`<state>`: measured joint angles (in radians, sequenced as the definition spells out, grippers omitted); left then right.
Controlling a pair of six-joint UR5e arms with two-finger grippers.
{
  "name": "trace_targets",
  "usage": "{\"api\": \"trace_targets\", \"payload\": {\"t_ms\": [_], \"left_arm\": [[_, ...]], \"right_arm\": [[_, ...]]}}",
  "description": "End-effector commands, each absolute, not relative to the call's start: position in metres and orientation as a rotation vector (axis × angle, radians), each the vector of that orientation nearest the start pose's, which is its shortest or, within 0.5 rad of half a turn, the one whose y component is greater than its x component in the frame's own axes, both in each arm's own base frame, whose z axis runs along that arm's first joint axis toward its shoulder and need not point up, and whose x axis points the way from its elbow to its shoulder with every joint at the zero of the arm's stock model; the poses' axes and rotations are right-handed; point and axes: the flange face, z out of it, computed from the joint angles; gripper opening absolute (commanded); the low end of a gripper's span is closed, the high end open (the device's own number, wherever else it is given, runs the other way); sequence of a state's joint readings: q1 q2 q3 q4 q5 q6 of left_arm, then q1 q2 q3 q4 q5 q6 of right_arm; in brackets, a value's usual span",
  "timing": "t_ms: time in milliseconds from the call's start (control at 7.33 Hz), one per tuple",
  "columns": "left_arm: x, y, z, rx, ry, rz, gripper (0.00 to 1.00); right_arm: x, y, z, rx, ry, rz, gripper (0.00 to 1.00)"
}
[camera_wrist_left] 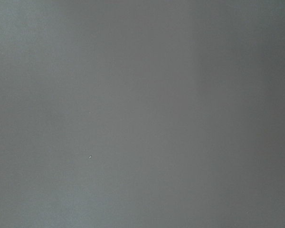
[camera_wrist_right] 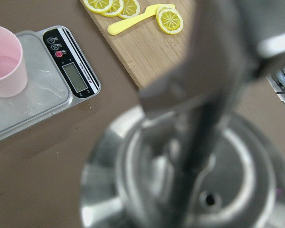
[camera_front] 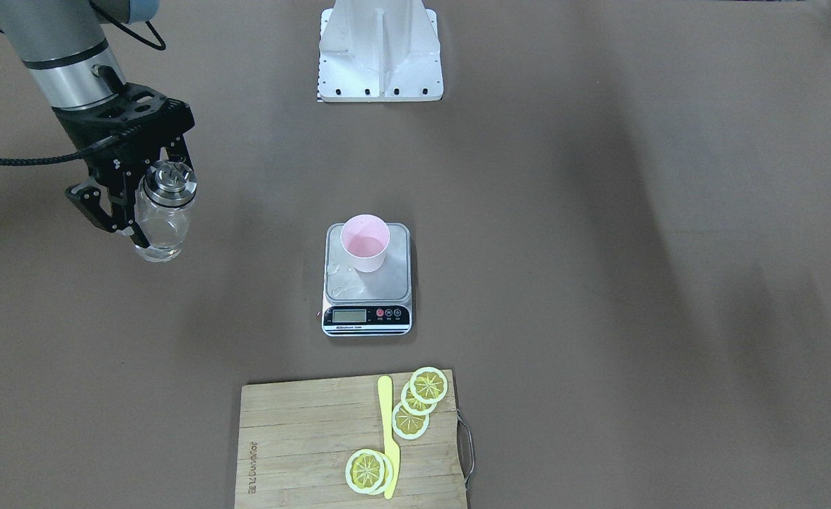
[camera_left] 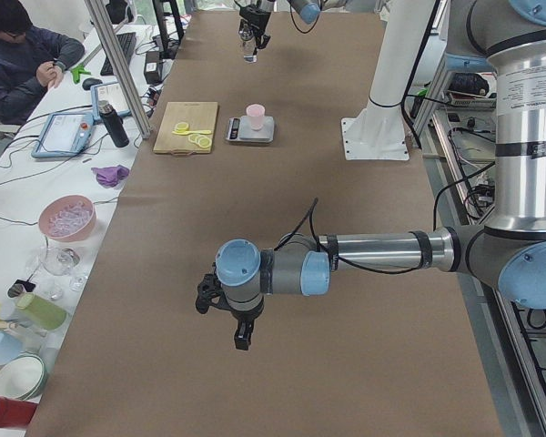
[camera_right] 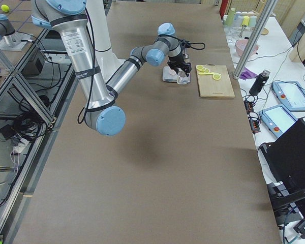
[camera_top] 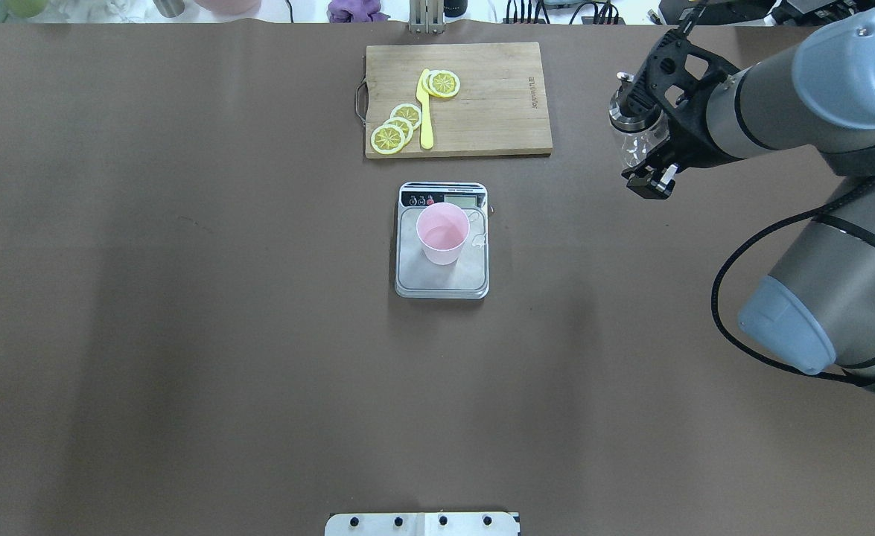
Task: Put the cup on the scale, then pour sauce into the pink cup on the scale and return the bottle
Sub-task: 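Lower the glass dispenser onto the table with the right gripper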
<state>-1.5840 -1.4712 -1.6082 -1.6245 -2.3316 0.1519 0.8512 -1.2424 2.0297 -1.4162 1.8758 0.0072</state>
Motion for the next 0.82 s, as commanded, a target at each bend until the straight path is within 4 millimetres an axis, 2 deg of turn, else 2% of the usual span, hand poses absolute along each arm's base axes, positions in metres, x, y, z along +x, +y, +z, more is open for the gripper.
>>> {"api": "trace_targets", "payload": {"t_ms": [0, 273, 682], "left_arm": [[-0.071, -0.448, 0.682, 0.057, 0.759, 0.129, 0.99], [-0.071, -0.448, 0.679, 0.063, 0.759, 0.131, 0.99], [-0.07, -0.448, 0.678, 0.064, 0.759, 0.133, 0.99]], "right_arm": [[-0.276, -0.478, 0.297, 0.812, -0.686, -0.797, 0.0], [-0.273, -0.472, 0.324, 0.843, -0.752, -0.789, 0.0], [-0.281, -0.478, 0.389, 0.914, -0.822, -0.771, 0.0]]}}
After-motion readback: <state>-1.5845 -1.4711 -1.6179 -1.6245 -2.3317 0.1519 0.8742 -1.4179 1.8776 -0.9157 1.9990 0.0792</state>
